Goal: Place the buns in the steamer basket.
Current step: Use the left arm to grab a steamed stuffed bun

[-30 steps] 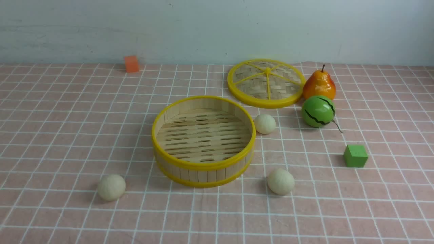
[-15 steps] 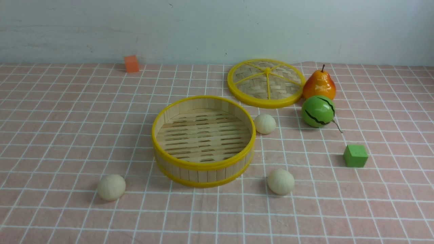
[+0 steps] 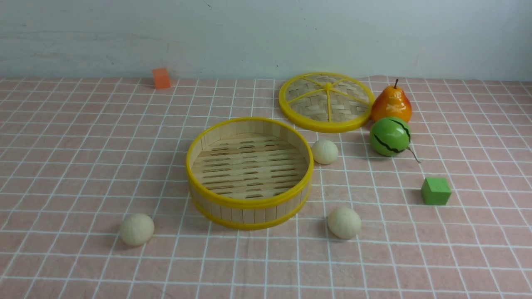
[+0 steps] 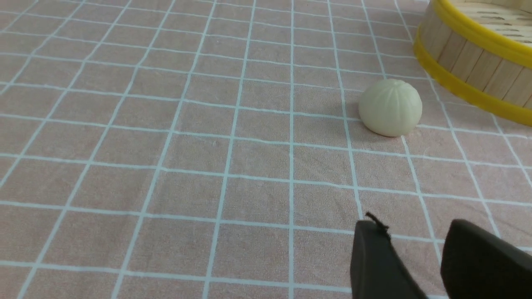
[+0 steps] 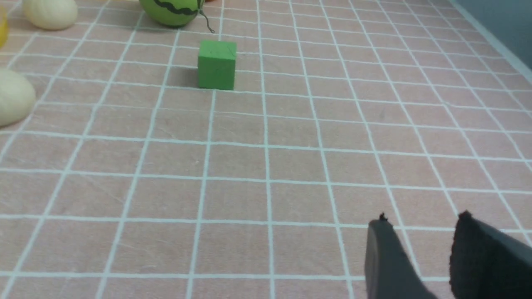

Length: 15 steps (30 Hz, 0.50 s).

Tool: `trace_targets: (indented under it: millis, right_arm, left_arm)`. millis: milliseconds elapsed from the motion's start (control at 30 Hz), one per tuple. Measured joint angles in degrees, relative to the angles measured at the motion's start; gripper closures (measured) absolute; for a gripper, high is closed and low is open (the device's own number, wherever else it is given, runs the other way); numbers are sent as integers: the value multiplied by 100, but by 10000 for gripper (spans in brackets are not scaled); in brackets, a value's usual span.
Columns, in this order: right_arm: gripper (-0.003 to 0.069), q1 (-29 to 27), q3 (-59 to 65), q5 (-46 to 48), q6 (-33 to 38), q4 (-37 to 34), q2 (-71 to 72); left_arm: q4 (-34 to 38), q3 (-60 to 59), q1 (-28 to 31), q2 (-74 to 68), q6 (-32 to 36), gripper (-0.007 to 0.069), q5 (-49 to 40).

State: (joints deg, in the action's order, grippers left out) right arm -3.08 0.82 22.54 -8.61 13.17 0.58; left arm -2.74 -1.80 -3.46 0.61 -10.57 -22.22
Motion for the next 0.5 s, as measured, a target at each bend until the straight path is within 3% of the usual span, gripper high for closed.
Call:
trace_targets:
  millis: [300, 500]
  right_arm:
    - [420, 0, 59, -387, 0, 461, 0]
    - [420, 0, 59, -1384, 0, 505, 0]
  left_arm:
    - [0, 0, 0, 0, 0, 387, 4]
    - [0, 0, 0, 0, 0, 387, 215]
